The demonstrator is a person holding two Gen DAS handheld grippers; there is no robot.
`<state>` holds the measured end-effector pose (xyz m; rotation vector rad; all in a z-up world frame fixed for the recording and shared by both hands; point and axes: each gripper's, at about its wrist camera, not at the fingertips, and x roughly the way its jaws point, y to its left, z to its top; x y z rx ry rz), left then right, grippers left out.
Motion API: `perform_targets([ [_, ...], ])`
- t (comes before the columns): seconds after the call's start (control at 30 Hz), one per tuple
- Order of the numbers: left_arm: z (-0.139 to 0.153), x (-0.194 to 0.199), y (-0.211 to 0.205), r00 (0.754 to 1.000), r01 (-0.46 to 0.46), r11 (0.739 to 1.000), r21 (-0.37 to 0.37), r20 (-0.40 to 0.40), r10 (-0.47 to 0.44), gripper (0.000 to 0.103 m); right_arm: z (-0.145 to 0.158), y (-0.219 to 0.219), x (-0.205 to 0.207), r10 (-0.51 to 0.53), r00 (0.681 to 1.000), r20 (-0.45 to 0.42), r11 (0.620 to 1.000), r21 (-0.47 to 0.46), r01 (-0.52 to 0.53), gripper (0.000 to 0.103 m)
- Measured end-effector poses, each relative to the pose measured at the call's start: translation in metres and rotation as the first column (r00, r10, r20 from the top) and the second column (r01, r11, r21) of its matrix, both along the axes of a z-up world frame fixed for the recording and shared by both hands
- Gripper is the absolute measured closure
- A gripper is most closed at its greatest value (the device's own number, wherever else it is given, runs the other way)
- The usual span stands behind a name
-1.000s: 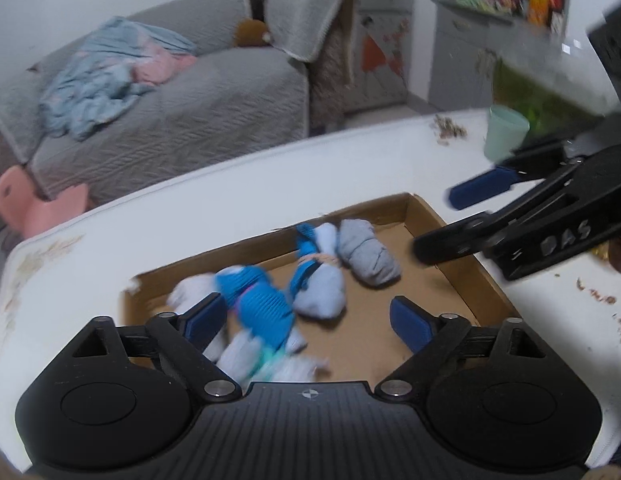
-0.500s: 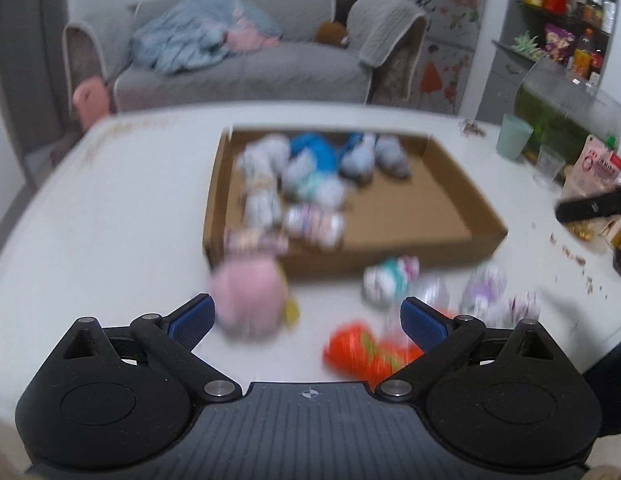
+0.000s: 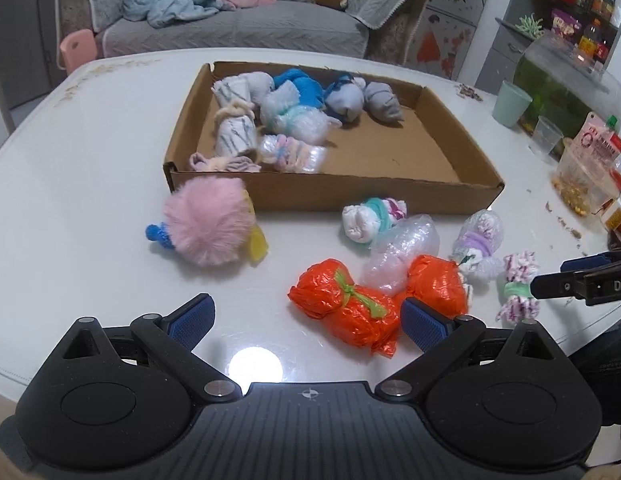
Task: Organize objects
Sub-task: 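Move both tools back over the remaining pile, then grasp the orange bag with the left tool while the right tool grasps the floral green-banded bundle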
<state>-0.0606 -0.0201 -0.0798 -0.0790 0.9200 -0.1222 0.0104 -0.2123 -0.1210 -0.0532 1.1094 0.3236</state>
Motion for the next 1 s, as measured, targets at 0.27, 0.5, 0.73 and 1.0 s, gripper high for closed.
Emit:
perform_targets([
  [0.27, -0.013, 0.015, -0.004, 0.999, -0.003, 1.0, -0.024, -0.044, 0.002, 0.003, -0.011, 0.005, 0.001, 0.018, 0.999, -0.031, 0.999, -0.03, -0.019, 0.035],
  [0.5, -0.02, 0.019, 0.002, 0.999, -0.022, 0.999, 0.037, -0.041, 0.023, 0.006, -0.02, 0.008, 0.0, 0.028, 0.998, -0.064, 0.998, -0.045, -0.031, 0.047],
  [0.73, -0.015, 0.015, 0.019, 0.998, -0.053, 0.998, 0.025, -0.033, 0.054, 0.006, -0.019, 0.009, -0.001, 0.036, 0.998, -0.057, 0.998, -0.047, -0.039, 0.049],
  [1.0, -0.022, 0.024, -0.004, 0.999, 0.001, 0.999, 0.046, -0.032, 0.0, 0.01, -0.02, 0.008, 0.001, 0.047, 0.997, -0.059, 0.997, -0.058, -0.051, 0.052],
])
